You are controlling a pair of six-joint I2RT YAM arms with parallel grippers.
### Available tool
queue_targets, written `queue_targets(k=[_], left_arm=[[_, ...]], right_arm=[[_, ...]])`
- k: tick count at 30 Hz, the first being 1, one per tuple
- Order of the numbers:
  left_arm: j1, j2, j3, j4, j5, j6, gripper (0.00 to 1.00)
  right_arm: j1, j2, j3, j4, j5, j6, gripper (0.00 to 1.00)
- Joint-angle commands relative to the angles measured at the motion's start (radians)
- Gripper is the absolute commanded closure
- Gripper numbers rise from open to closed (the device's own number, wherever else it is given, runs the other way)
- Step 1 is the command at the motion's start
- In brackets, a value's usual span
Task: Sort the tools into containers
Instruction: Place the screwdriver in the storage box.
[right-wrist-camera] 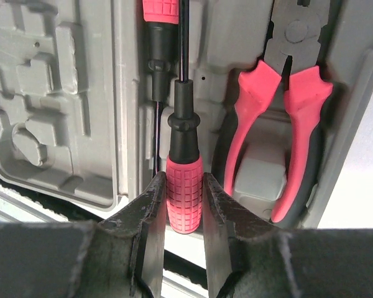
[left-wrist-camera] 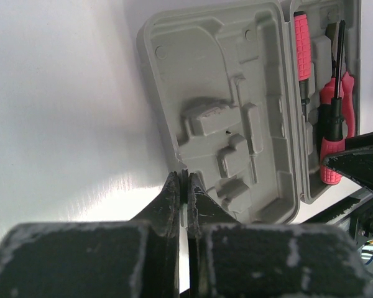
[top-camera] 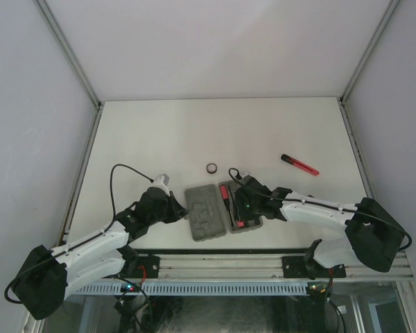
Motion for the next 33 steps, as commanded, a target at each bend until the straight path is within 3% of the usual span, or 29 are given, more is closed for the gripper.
queue_targets(k=[1, 12, 24, 29, 33], left_arm=[[0.003, -0.020, -0.030, 0.026, 0.025, 0.003, 1.00], [0.003, -0.031, -0.036, 0.027, 0.024, 0.004, 1.00], [0.003, -0.064, -0.052, 0.019, 0.004, 0.004, 1.00], [0.003, -0.064, -0.050, 0.020, 0.006, 0.011, 1.00], [0.003, -0.064, -0.041, 0.022, 0.017, 0.031, 1.00]], right_arm=[[-0.004, 0.015, 0.039, 0.029, 0.029, 0.027, 0.93], [0.003, 0.057, 0.044, -0.012, 0.043, 0.075, 0.83], [0.007, 0.017, 0.044, -0.046, 0.067, 0.084, 0.61], [0.011, -0.021, 0.056, -0.075, 0.084, 0.073, 0.59], [0.018, -0.044, 0.070, -0.082, 0.101, 0.045, 0.63]])
